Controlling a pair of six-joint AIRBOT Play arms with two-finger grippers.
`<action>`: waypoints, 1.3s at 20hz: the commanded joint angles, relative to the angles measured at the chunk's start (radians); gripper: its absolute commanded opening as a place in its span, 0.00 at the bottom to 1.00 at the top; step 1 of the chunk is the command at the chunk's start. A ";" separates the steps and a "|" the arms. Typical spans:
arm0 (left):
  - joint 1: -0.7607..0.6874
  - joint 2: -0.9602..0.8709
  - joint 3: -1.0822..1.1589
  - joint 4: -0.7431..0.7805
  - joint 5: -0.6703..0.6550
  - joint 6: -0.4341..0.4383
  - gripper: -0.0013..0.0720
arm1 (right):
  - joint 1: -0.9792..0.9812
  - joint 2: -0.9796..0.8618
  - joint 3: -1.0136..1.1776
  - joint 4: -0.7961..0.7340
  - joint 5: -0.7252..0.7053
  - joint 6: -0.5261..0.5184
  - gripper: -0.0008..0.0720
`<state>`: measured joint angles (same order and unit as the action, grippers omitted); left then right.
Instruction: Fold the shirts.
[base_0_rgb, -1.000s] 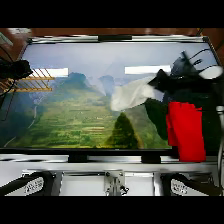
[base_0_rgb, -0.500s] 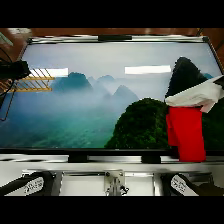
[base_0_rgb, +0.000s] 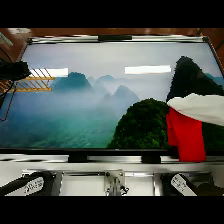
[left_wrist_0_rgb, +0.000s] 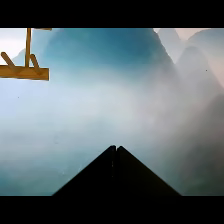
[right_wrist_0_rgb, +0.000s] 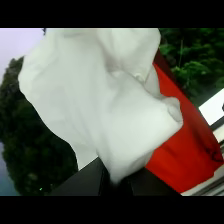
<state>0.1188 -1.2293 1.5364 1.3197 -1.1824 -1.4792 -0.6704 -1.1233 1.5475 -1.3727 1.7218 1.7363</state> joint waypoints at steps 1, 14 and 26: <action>0.001 0.002 0.000 -0.003 -0.002 0.029 0.06 | -0.007 0.094 -0.196 -0.090 0.140 0.045 0.10; -0.001 0.001 0.000 -0.011 0.003 0.028 0.06 | -0.007 0.269 -0.778 -0.240 0.040 0.130 0.88; -0.269 -0.136 0.000 0.132 -0.046 0.044 0.06 | 0.487 0.092 -0.228 0.000 -0.472 -0.018 0.78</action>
<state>-0.0387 -1.3022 1.5364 1.3529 -1.1858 -1.3796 -0.4519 -0.9504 1.2312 -1.5284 1.4895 1.7142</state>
